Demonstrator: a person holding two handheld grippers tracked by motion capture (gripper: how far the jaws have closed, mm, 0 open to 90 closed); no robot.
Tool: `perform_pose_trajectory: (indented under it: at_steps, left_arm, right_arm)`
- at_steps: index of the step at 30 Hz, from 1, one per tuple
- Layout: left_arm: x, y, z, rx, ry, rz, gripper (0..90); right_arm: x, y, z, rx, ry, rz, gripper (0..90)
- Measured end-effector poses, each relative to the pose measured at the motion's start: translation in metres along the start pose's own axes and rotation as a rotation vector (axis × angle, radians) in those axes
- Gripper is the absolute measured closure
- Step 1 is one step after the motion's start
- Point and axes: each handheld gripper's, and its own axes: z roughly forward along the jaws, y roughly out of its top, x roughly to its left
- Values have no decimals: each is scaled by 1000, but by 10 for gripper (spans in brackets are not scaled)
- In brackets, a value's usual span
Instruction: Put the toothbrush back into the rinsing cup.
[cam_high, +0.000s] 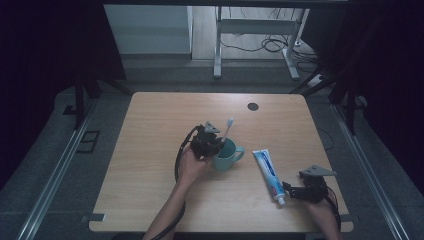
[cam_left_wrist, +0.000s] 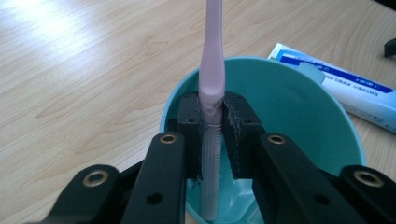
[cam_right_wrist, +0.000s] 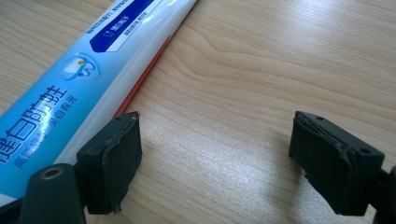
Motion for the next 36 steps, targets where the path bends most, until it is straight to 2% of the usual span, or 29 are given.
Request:
perform_pose_trajectory:
  at_steps: [10, 18, 25, 27, 34, 36]
  left_arm:
    - [-2, 2, 1, 14, 9, 14, 752]
    - [-4, 3, -2, 8, 6, 18, 687]
    - [-6, 6, -6, -6, 8, 24, 605]
    - [-7, 7, -8, -14, 20, 19, 575]
    - [-7, 9, -13, -32, 10, 12, 497]
    - [-9, 10, -14, -32, 8, 22, 471]
  right_arm:
    - [0, 0, 0, 0, 1, -1, 169]
    - [0, 0, 0, 0, 3, -2, 169]
    - [0, 1, 1, 0, 2, -1, 169]
    - [0, 1, 1, 0, 2, -3, 169]
    - [-1, 1, 1, -1, 2, -5, 168]
    - [0, 1, 1, 0, 3, -5, 168]
